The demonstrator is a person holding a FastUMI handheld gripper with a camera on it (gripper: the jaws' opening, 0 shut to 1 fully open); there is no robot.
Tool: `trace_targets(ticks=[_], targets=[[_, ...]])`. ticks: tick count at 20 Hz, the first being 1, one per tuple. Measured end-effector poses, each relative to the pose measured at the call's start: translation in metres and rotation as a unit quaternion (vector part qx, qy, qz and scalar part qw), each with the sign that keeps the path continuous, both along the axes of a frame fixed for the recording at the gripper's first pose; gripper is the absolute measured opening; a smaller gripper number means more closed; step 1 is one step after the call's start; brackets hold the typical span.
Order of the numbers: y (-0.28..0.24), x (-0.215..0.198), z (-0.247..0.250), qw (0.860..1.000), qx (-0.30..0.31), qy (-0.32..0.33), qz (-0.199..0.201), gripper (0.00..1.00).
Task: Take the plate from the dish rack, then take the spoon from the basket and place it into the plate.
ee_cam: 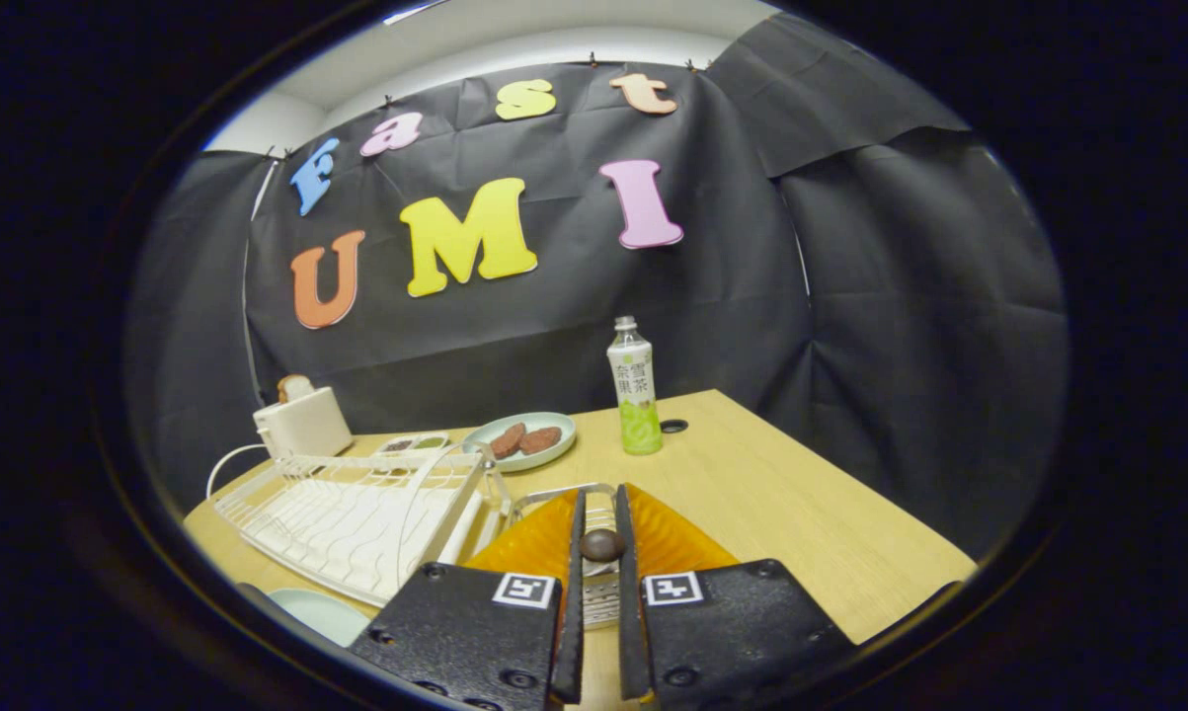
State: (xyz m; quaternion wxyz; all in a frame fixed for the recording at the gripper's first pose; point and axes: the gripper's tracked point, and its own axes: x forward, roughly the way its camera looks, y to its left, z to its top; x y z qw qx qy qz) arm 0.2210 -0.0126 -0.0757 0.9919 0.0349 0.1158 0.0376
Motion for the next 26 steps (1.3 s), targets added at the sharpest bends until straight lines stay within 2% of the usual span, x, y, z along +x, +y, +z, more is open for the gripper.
trace_targets(ticks=[10,15,18,20,26], targets=[[0.009,-0.018,0.079,0.997,-0.034,-0.070,0.003,0.11],[0.031,-0.049,0.129,0.993,-0.042,-0.108,0.027,0.10],[0.056,-0.075,0.149,0.990,-0.051,-0.121,0.059,0.10],[0.081,-0.093,0.153,0.987,-0.050,-0.118,0.096,0.10],[0.147,-0.136,0.120,0.973,-0.049,-0.088,0.209,0.09]])
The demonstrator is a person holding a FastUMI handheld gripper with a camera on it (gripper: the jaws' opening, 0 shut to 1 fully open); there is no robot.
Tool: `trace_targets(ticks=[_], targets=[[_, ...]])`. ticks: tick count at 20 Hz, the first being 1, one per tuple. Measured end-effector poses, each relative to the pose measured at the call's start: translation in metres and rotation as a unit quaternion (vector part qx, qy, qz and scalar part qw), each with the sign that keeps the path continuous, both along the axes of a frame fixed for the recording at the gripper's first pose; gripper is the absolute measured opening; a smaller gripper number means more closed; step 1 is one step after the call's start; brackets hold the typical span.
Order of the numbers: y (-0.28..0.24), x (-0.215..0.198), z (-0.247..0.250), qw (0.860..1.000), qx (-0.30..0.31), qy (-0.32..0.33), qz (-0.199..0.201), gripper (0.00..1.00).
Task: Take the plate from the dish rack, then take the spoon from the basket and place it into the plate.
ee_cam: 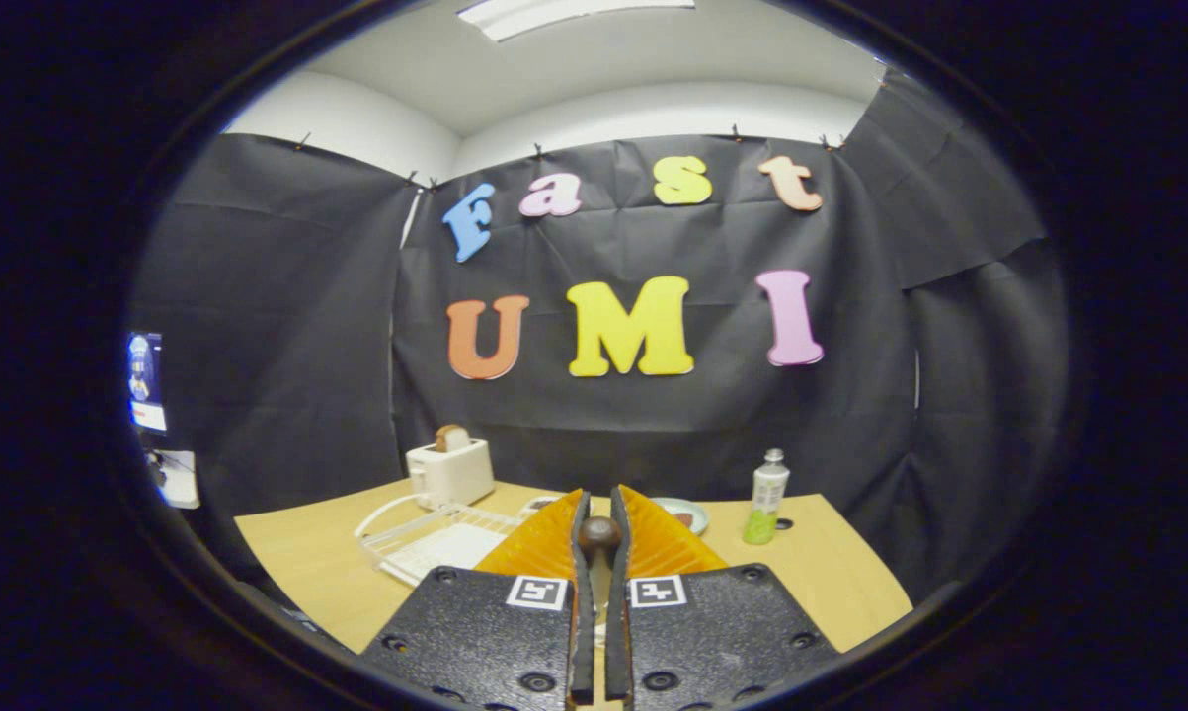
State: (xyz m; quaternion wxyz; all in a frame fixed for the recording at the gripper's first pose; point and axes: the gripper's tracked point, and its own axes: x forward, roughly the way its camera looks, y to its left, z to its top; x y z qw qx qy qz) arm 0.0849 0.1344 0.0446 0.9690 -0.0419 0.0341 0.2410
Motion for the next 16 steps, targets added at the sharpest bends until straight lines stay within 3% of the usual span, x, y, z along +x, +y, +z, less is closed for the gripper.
trace_targets(ticks=[10,16], targets=[[0.055,-0.028,-0.100,0.984,-0.023,0.122,0.125,0.10],[0.070,-0.037,-0.127,0.973,-0.044,0.155,0.168,0.10]])
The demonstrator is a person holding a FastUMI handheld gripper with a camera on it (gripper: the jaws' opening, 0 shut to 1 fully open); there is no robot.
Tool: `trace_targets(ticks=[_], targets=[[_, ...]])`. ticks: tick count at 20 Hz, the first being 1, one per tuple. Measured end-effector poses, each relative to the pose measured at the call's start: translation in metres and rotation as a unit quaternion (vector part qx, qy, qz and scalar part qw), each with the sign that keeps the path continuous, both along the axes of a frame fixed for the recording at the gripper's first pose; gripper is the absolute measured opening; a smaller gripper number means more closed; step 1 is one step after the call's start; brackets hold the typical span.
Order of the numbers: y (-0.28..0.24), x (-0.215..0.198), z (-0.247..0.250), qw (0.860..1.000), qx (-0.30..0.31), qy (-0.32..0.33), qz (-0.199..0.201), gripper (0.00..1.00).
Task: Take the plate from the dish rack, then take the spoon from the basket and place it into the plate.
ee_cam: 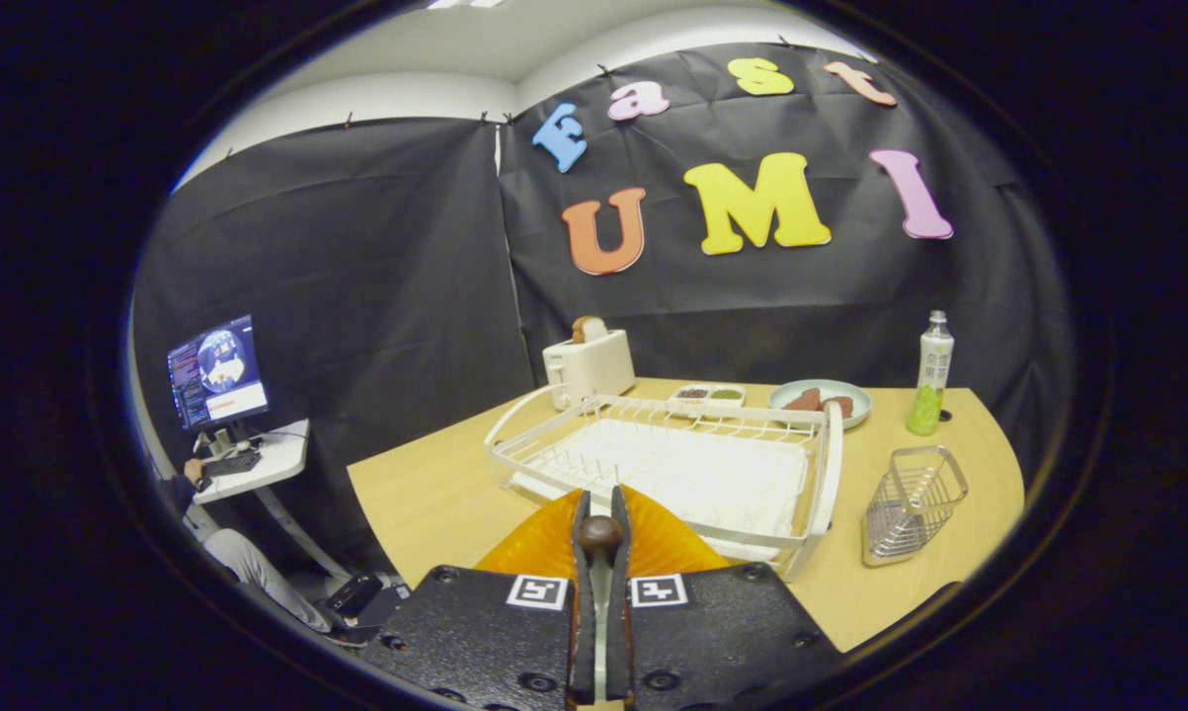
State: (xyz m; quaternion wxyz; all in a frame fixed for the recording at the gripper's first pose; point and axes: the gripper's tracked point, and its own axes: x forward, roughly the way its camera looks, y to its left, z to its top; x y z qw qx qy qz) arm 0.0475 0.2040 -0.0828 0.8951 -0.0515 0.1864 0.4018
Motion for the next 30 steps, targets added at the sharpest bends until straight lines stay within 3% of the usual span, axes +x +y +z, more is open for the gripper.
trace_targets(ticks=[6,10,12,16,19,24,30], targets=[[0.008,-0.002,-0.006,0.999,-0.023,-0.008,0.026,0.10],[-0.003,0.019,0.006,0.999,-0.029,-0.041,-0.006,0.19],[-0.015,0.029,0.017,0.997,-0.027,-0.065,-0.036,0.33],[-0.020,0.033,0.035,0.994,-0.006,-0.091,-0.061,0.87],[-0.029,0.036,0.051,0.987,-0.005,-0.129,-0.092,1.00],[-0.037,0.032,0.068,0.977,-0.003,-0.168,-0.134,1.00],[-0.073,0.021,0.086,0.952,0.001,-0.201,-0.231,1.00]])
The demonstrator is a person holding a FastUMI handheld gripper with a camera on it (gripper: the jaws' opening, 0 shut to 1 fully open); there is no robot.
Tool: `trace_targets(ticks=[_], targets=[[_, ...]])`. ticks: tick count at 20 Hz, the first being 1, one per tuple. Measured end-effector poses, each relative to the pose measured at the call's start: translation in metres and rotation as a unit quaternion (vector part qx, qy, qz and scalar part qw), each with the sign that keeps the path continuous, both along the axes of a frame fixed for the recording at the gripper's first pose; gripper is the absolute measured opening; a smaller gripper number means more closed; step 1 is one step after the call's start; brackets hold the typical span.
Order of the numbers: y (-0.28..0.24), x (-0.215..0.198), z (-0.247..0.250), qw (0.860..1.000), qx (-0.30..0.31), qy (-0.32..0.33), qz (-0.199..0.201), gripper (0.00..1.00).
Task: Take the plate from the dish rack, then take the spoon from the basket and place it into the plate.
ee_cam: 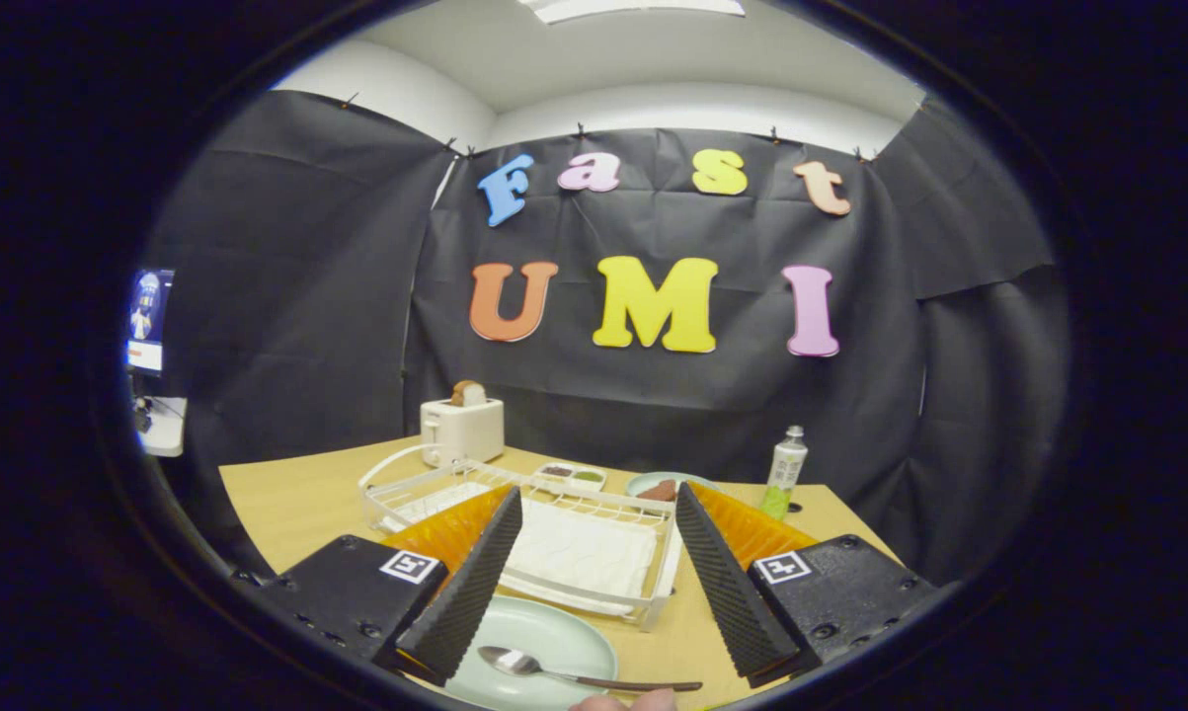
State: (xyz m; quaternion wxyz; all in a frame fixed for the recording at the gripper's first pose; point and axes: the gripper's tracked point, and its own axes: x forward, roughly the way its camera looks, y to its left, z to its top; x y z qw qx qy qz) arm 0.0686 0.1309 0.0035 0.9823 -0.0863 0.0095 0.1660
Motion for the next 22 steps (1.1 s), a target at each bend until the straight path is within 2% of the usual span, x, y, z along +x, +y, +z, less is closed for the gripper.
trace_targets(ticks=[3,8,13,22], targets=[[-0.019,-0.021,0.017,0.998,0.020,-0.025,-0.045,1.00],[-0.036,-0.060,0.049,0.994,0.032,-0.054,-0.092,1.00],[-0.035,-0.105,0.074,0.988,0.057,-0.084,-0.119,1.00],[-0.021,-0.159,0.065,0.980,0.055,-0.121,-0.145,1.00]])
